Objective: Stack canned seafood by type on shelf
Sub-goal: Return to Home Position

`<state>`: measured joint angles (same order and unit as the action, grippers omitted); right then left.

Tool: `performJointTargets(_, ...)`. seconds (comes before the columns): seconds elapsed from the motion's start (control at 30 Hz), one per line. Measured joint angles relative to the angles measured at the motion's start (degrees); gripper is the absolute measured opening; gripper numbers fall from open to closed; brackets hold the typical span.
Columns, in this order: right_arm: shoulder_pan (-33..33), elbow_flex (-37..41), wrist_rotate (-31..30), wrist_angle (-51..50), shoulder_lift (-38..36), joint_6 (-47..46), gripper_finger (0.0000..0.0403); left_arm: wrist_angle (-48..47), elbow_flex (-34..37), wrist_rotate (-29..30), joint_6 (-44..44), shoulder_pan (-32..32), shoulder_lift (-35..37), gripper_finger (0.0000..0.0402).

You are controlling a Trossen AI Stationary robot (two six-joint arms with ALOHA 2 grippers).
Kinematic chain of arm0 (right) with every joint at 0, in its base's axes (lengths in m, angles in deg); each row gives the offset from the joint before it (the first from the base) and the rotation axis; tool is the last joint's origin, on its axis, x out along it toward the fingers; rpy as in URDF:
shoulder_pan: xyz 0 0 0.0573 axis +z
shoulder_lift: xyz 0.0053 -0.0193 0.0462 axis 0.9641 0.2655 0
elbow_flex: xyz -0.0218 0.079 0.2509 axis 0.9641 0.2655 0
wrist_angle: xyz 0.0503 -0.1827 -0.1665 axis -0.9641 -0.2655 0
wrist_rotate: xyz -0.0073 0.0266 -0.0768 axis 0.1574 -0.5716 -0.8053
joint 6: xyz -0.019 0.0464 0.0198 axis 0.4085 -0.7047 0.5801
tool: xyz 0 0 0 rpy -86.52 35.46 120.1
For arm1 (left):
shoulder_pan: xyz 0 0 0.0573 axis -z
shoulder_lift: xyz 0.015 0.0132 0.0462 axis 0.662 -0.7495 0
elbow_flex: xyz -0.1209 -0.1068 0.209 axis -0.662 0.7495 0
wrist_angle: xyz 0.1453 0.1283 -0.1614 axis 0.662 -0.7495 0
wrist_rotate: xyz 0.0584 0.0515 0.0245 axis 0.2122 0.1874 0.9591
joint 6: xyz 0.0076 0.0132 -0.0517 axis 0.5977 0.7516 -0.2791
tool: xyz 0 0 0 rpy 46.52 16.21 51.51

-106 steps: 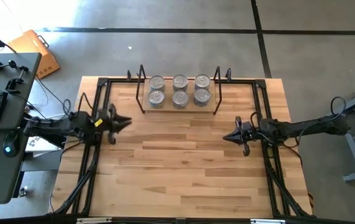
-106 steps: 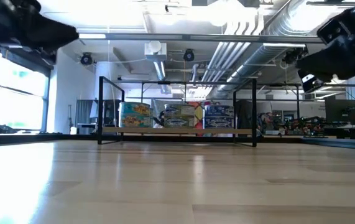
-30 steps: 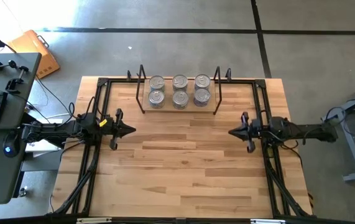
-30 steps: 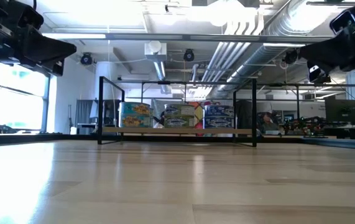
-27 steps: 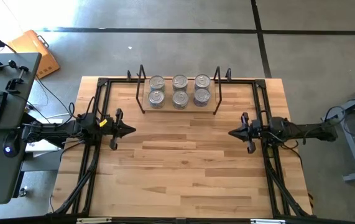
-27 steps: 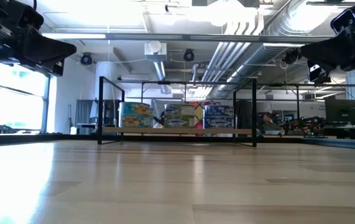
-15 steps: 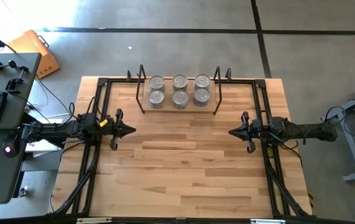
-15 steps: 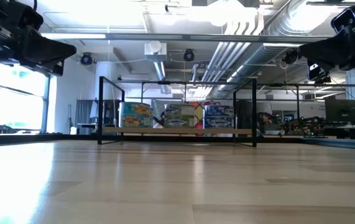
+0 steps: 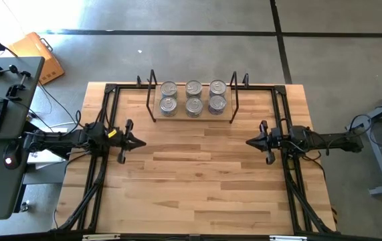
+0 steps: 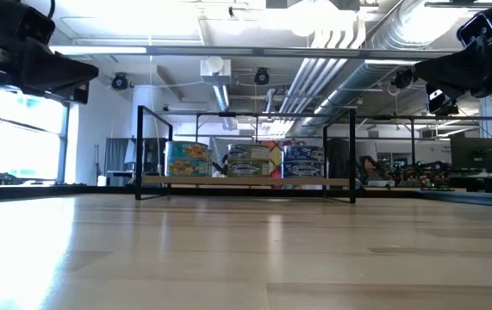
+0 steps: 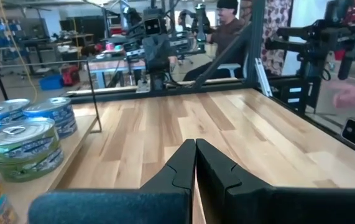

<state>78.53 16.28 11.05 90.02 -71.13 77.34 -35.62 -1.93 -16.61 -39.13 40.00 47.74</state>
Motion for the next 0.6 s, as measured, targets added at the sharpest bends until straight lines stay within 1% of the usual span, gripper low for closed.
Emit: performJointTargets(0.6,0.0,0.0,0.0,-0.5,0.0,0.0,0.0000,0.0,0.0,0.0,0.2,0.1,-0.1,0.0005)
